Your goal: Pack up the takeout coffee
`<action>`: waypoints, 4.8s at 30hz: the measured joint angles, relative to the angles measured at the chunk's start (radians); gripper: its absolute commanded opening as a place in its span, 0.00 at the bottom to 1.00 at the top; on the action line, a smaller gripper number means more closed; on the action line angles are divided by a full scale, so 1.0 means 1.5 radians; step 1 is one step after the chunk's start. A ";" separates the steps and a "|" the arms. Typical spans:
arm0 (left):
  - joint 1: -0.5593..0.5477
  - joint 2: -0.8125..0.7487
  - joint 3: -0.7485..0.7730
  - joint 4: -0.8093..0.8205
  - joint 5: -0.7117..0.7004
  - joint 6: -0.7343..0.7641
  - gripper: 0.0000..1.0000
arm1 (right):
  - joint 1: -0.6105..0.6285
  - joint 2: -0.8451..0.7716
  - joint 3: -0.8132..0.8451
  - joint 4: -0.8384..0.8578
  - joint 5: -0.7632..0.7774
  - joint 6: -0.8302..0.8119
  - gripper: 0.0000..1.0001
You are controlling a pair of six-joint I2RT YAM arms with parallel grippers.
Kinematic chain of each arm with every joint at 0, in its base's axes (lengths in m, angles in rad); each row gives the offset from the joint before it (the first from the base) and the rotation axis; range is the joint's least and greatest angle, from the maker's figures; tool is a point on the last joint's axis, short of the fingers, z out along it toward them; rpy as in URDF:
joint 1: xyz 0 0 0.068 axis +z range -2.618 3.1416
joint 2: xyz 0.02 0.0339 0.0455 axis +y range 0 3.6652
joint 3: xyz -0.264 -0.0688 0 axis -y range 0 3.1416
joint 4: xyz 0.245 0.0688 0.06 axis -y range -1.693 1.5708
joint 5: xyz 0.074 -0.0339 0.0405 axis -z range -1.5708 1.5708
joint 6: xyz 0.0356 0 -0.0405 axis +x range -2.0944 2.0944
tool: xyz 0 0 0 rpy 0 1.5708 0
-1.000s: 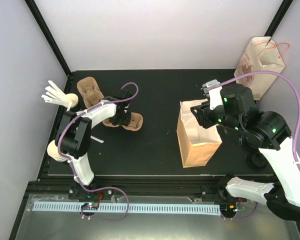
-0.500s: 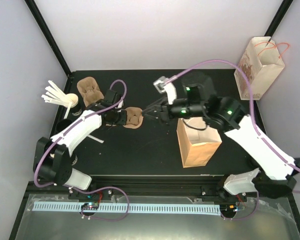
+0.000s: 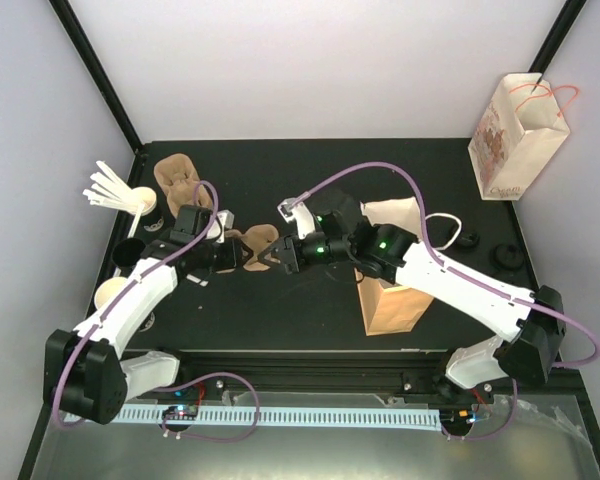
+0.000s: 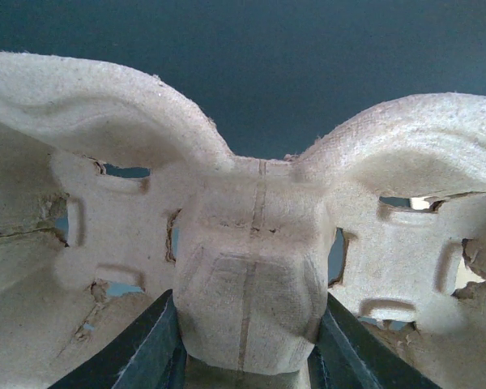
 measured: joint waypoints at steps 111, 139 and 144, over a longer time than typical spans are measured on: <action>-0.073 -0.195 -0.082 0.052 0.045 0.000 0.45 | -0.010 -0.014 -0.100 0.085 0.143 0.113 0.23; -0.083 -0.268 -0.136 0.128 0.075 -0.007 0.49 | -0.035 -0.043 -0.154 0.187 0.059 0.167 0.02; -0.093 -0.239 -0.136 0.132 0.085 0.005 0.71 | -0.037 -0.038 -0.174 0.202 0.055 0.152 0.07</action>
